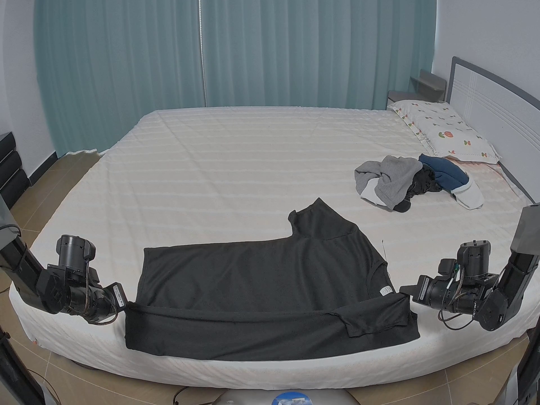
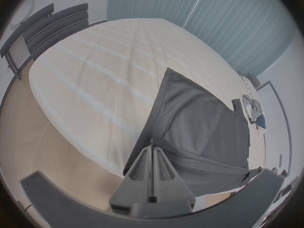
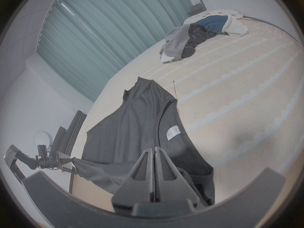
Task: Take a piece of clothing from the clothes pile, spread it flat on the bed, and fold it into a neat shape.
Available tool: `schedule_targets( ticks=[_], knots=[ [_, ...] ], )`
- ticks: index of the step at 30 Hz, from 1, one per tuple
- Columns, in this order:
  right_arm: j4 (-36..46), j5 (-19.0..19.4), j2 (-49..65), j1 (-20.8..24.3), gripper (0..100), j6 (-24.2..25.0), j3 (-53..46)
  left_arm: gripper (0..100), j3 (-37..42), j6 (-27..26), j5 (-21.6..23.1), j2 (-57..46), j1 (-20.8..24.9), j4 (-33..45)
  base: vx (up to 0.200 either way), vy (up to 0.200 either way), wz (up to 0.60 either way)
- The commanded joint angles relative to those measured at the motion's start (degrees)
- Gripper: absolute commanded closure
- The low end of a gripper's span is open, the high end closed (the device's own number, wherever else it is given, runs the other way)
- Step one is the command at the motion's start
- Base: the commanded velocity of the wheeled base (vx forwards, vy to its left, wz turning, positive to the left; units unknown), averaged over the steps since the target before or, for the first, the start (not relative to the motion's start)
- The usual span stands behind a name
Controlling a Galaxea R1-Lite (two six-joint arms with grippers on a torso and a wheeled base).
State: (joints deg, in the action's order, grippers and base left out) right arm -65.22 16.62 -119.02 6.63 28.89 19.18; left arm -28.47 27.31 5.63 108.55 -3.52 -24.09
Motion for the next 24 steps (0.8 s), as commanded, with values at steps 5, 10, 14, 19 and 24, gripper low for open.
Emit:
schedule_targets(
  ticks=[5,10,14,19,24],
  knots=[
    [-2.0,0.1,-3.2,-0.1,100,0.3,0.1,100,-0.1,0.1,0.1,0.7,0.1,-0.2,0.000,0.000,0.00],
    [-2.9,0.1,-4.0,0.0,100,0.4,0.2,100,-0.7,0.7,0.5,2.4,0.0,-1.1,0.000,0.000,0.00],
    [-3.4,0.1,-4.6,-0.1,100,0.5,0.2,100,-0.9,2.3,0.5,4.7,0.1,-4.0,0.000,0.000,0.00],
    [-5.1,0.2,-6.1,-0.5,100,0.5,0.2,100,-0.7,3.3,0.4,6.9,0.1,-6.9,0.000,0.000,0.00],
    [-7.1,0.0,-8.2,-0.4,100,0.4,1.2,100,-0.9,3.3,0.6,8.0,0.2,-7.1,0.000,0.000,0.00]
  ],
)
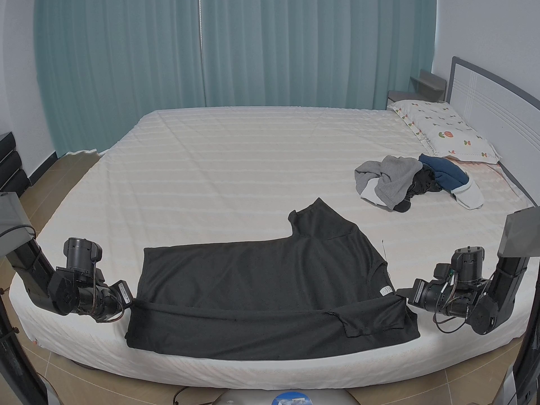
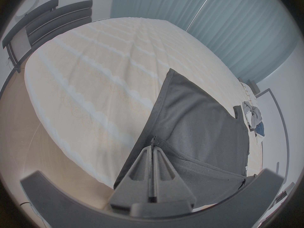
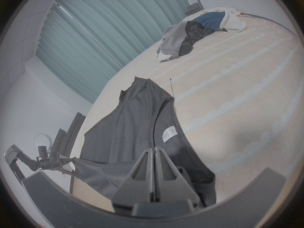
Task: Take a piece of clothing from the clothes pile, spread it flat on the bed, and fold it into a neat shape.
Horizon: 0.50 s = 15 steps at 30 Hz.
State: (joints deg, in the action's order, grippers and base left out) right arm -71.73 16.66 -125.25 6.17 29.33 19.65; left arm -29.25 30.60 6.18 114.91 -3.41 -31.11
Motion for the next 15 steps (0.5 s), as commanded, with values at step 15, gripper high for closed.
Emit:
schedule_targets(
  ticks=[15],
  knots=[
    [-1.5,0.0,-5.0,0.1,100,0.0,2.8,100,-0.9,1.6,0.2,4.0,0.2,-1.8,0.000,0.000,0.00]
  ],
)
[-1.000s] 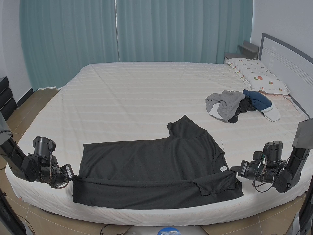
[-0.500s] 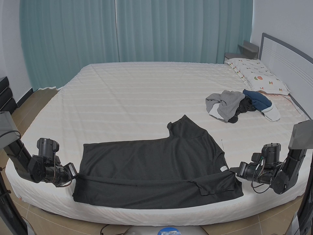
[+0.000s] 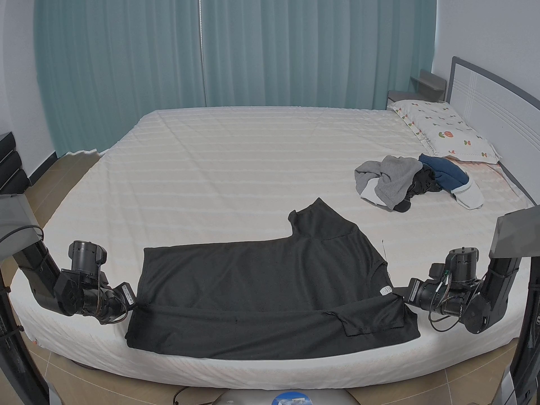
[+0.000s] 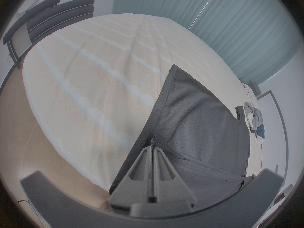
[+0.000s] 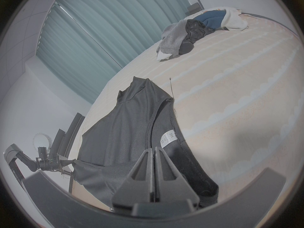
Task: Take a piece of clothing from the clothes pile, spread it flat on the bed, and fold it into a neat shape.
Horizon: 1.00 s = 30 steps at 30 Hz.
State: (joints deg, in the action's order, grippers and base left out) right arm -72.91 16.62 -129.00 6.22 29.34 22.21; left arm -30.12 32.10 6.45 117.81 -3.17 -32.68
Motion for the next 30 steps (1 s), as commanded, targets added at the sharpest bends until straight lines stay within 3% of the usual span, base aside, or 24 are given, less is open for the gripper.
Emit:
schedule_targets(
  ticks=[1,11,12,13,14,23,30],
  knots=[
    [-0.6,0.1,-1.5,0.0,100,0.0,0.2,100,0.0,0.1,0.1,1.1,0.0,-0.3,0.000,0.000,0.00],
    [-2.1,0.0,-2.3,0.5,100,0.0,0.3,100,-0.2,1.7,0.3,1.5,0.2,-0.5,0.000,0.000,0.00],
    [-2.1,0.0,-2.4,0.4,0,0.0,0.3,100,-0.2,1.7,0.3,1.5,0.2,-0.5,0.000,0.000,0.00],
    [-2.1,0.0,-2.3,0.4,0,0.0,0.3,100,-0.2,1.8,0.3,1.5,0.2,-0.5,0.000,0.000,0.00],
    [-2.1,0.0,-2.3,0.3,0,0.0,0.3,0,-0.2,1.8,0.3,1.5,0.2,-0.5,0.000,0.000,0.00],
    [-2.2,0.1,-1.5,-0.2,0,0.5,-0.7,0,0.5,1.8,0.3,0.2,0.2,-0.5,0.000,0.000,0.00],
    [-5.3,0.2,0.9,-1.6,0,6.8,-3.1,0,0.6,2.4,0.1,-5.2,-0.2,-0.3,0.000,0.000,0.00]
  ],
)
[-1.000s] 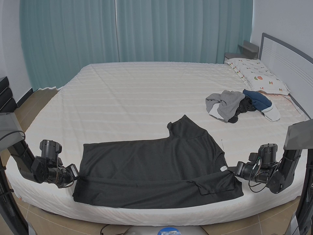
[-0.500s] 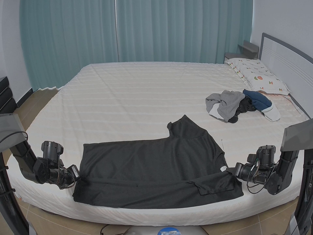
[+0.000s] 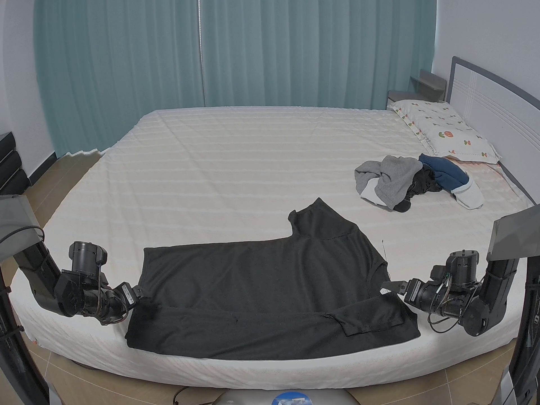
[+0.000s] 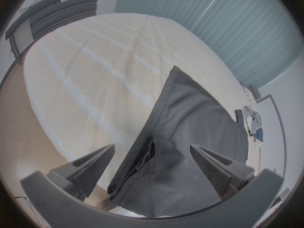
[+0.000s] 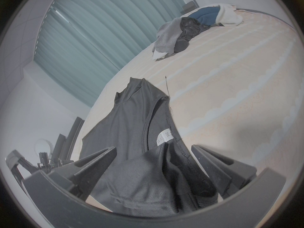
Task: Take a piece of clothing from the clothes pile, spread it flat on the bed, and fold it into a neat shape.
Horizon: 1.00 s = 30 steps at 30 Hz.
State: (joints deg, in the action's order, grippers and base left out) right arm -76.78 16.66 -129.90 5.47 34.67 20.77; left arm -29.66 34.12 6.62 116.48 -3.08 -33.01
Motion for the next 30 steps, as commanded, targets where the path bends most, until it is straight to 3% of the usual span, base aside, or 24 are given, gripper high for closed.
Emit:
schedule_targets(
  ticks=[1,12,18,30],
  knots=[
    [-2.1,0.0,1.7,-1.0,0,1.5,-2.0,0,0.1,0.8,-0.1,-4.5,-0.2,0.1,0.000,0.000,0.00],
    [-3.1,0.1,1.3,-1.6,0,1.7,-2.8,0,-0.3,3.2,-0.5,-5.2,0.4,0.6,0.000,0.000,0.00],
    [-3.1,0.0,1.2,-1.6,0,1.7,-2.8,0,0.0,3.2,-0.2,-5.0,0.4,0.5,0.000,0.200,0.00],
    [-3.1,0.0,1.3,-1.6,0,1.7,-2.8,0,0.0,3.1,-0.3,-4.6,0.4,0.5,0.000,0.000,0.00]
  ],
)
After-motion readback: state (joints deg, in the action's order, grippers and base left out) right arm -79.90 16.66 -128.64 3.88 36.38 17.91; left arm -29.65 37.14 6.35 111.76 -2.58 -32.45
